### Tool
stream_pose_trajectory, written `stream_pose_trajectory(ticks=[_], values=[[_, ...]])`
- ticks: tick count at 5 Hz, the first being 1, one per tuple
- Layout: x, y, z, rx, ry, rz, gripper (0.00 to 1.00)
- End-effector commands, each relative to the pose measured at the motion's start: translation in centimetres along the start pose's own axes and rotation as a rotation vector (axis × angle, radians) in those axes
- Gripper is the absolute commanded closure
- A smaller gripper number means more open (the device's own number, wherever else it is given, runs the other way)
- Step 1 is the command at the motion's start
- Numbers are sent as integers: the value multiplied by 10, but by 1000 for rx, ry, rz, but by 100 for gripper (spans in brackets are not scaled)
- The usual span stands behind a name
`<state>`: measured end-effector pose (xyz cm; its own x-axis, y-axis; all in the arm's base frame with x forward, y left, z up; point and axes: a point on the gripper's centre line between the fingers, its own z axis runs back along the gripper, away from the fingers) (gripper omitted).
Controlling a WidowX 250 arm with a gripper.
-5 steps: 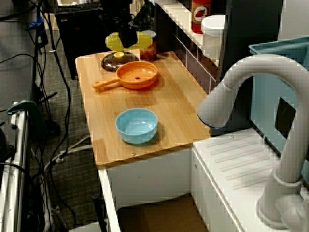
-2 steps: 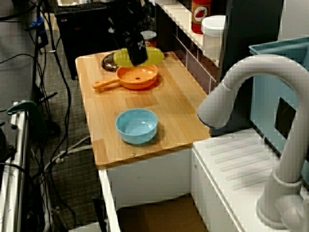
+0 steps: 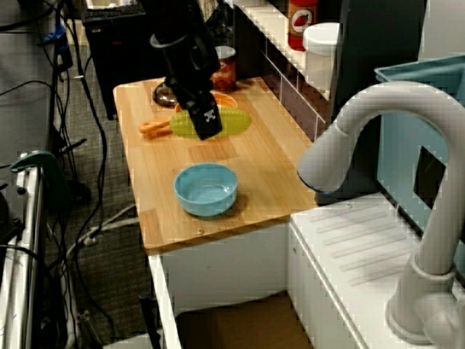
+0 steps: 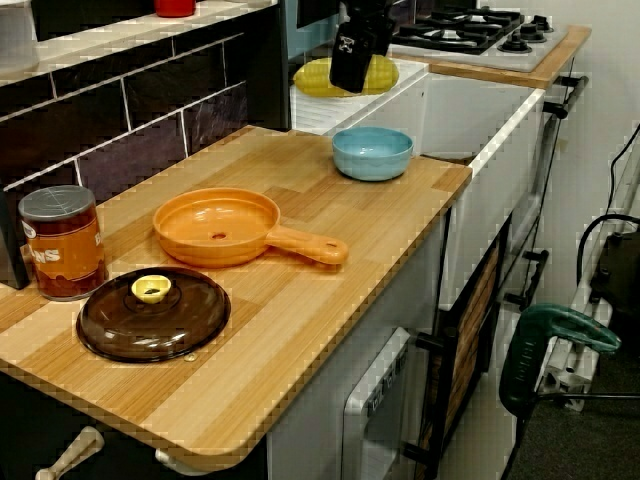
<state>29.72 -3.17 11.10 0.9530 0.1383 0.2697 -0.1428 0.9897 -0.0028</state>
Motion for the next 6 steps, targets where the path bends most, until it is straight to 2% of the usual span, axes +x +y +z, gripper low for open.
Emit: stream_pose_trajectory(ticks=[1, 2, 4, 6], values=[[-13, -9, 2, -16, -7, -65, 100], [-26, -8, 1, -31, 18, -100, 100], [-42, -11, -3, -19, 17, -133, 100], [-39, -10, -11, -9, 38, -111, 100]])
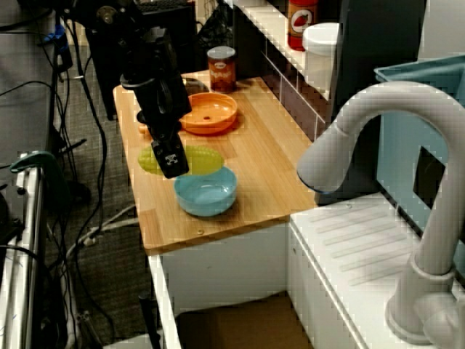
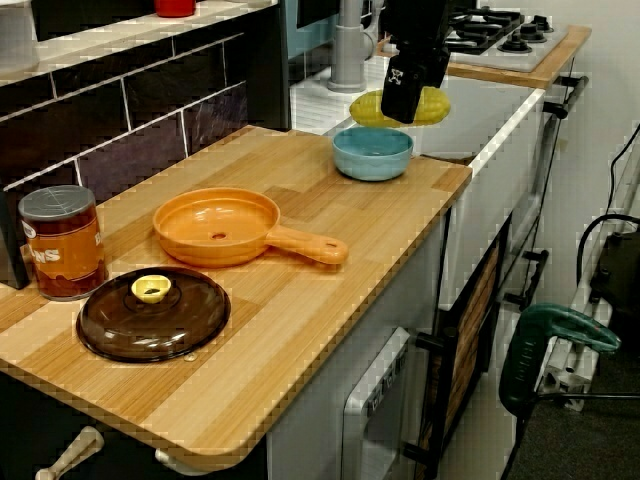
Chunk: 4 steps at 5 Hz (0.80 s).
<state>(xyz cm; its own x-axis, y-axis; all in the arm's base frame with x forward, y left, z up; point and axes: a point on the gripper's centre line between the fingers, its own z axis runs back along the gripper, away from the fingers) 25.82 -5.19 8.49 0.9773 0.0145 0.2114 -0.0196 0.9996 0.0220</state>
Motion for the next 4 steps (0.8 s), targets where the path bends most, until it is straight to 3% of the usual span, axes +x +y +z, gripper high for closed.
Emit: stream_pose_trajectory(ticks=[1, 4], values=[[9, 6, -1, 4, -14, 21, 100], [11, 9, -8, 11, -1, 32, 100]])
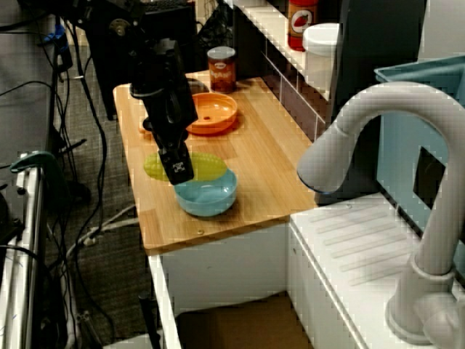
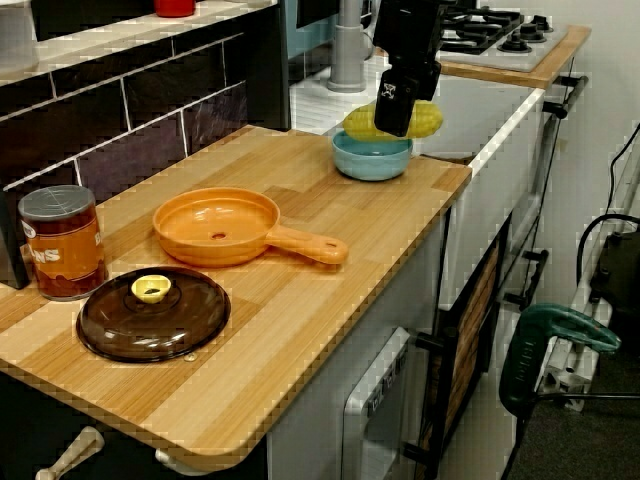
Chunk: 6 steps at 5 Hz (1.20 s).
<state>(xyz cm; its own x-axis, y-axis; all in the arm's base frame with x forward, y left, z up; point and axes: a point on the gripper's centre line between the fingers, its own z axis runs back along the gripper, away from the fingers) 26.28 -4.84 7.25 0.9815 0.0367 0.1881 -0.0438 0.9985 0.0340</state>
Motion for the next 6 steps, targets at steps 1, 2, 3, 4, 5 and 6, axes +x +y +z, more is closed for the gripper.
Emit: stream_pose_trajectory(ticks=[1, 2, 3, 4, 5, 6], values=[[13, 7, 3, -7, -6, 24, 100], [17, 9, 0, -3, 4, 38, 100], [18, 9, -6, 13, 16, 44, 0], [19, 10, -7, 15, 20, 45, 0], [20, 12, -4, 9, 23, 54, 0], [21, 14, -3, 7, 26, 63, 0]])
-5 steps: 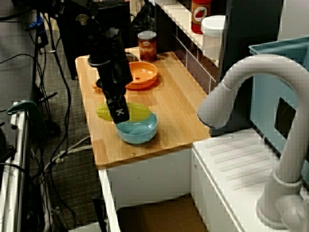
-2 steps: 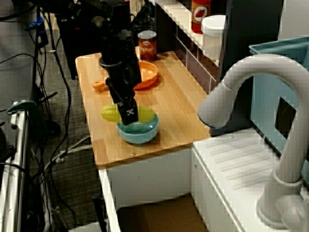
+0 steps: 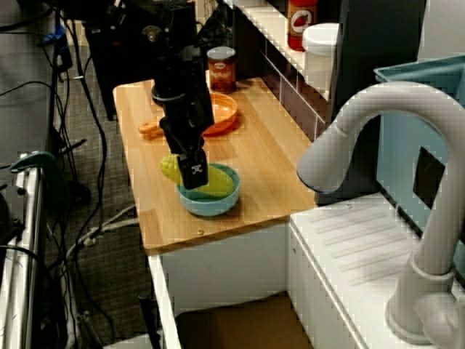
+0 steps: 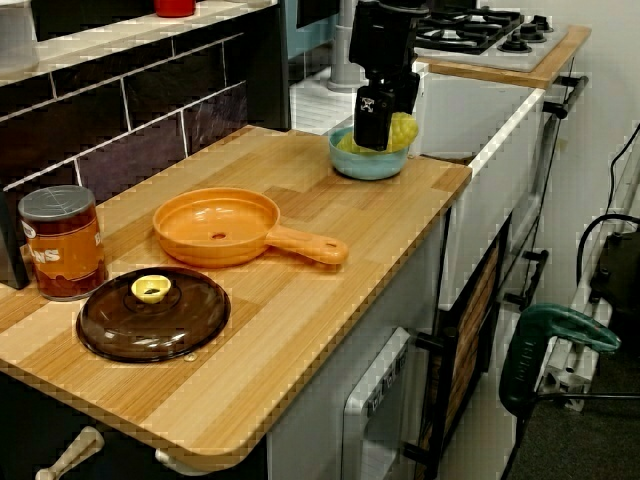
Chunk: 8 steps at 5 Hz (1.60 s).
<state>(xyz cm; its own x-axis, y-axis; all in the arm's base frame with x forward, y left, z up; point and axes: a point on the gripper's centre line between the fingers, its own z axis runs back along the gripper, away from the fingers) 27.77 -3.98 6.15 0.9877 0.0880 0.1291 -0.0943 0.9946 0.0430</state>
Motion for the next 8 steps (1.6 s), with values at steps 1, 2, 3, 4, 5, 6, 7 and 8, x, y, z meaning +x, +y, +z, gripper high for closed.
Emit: stream_pose_trajectory(ticks=[1, 2, 3, 4, 5, 6, 7, 8], values=[[10, 10, 15, -20, -36, 27, 0], [20, 22, 23, -71, -7, 62, 0], [33, 44, 30, -113, -3, 125, 0], [41, 64, 32, -128, -11, 179, 0], [41, 84, 30, -102, -59, 196, 0], [39, 103, 29, -80, -84, 191, 0], [30, 119, 33, -25, -110, 167, 0], [25, 130, 36, 4, -90, 110, 0]])
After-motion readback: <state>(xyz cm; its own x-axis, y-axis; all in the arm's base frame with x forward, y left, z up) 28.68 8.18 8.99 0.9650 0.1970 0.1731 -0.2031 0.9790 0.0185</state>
